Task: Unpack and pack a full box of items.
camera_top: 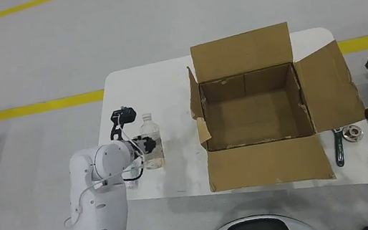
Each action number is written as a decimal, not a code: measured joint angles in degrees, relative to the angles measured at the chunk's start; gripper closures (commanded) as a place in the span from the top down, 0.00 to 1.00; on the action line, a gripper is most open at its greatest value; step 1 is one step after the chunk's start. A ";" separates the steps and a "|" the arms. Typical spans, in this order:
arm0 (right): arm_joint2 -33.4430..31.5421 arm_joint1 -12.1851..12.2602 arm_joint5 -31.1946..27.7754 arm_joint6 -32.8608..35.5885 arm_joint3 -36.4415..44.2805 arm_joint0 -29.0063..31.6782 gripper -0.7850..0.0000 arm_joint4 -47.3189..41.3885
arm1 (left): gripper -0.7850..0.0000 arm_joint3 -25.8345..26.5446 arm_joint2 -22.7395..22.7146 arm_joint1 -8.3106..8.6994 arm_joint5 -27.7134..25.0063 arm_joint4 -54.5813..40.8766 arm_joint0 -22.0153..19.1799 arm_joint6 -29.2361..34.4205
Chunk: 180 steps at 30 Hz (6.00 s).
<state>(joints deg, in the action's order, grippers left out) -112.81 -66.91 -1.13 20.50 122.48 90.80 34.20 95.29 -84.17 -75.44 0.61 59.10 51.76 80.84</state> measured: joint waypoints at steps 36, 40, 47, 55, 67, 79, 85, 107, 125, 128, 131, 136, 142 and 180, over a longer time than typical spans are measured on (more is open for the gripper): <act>-5.66 0.62 -4.40 6.84 -3.59 2.34 1.00 -20.32 | 0.00 14.13 -1.22 1.08 -0.38 -23.73 -7.66 -3.05; -5.49 0.72 -5.00 5.91 -2.68 2.65 1.00 -17.71 | 0.00 12.33 2.68 0.79 -1.42 -32.58 -13.13 -2.23; -6.03 0.84 -7.00 4.35 -1.96 3.50 1.00 -14.81 | 0.00 8.14 8.62 0.56 -2.31 -39.10 -17.71 -0.80; -5.74 0.82 -10.48 0.37 -0.60 5.13 1.00 -8.79 | 0.00 8.20 8.51 0.57 -2.31 -38.70 -17.64 -0.82; -3.85 0.74 -8.71 -1.44 1.35 4.79 1.00 -5.99 | 0.00 6.84 14.04 0.21 -6.16 -38.73 -19.96 -6.19; -4.96 0.64 -6.02 -4.51 1.35 4.83 1.00 -1.34 | 0.00 -12.13 29.23 -2.90 3.88 -39.25 -33.22 -11.90; -5.59 0.62 -5.53 -4.31 0.54 4.84 1.00 -1.37 | 0.00 -17.66 33.24 -3.93 9.51 -38.73 -35.46 -11.48; -2.32 0.71 -5.65 -6.14 2.39 2.95 1.00 6.13 | 0.00 -17.83 35.04 -4.61 12.95 -41.38 -34.01 -12.84; -0.45 0.51 -6.17 -5.95 2.18 3.25 1.00 5.24 | 0.00 -28.82 45.50 -8.95 25.65 -44.33 -38.27 -10.76; -0.09 0.47 -6.25 -6.01 2.14 3.38 1.00 5.12 | 0.00 -29.71 45.87 -9.21 26.16 -44.58 -38.30 -10.88; 0.02 0.43 -6.26 -6.13 2.30 3.46 1.00 5.00 | 0.00 -29.65 45.85 -9.19 26.11 -44.56 -38.29 -10.88; -0.40 0.39 -6.37 -6.24 2.42 3.63 1.00 4.62 | 0.00 -29.64 45.85 -9.18 26.10 -44.55 -38.29 -10.88; -0.65 0.40 -7.03 -5.96 2.64 3.94 1.00 4.97 | 0.00 -29.31 45.88 -9.19 25.75 -44.60 -37.44 -11.88; -1.94 0.11 -7.54 -6.44 3.16 4.71 1.00 3.14 | 0.00 -56.12 62.02 -22.94 31.88 -43.10 -47.28 -10.11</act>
<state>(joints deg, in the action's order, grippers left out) -114.75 -66.81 -8.68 14.05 125.64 95.51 37.34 39.16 -22.15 -98.38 32.50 16.01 4.48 70.73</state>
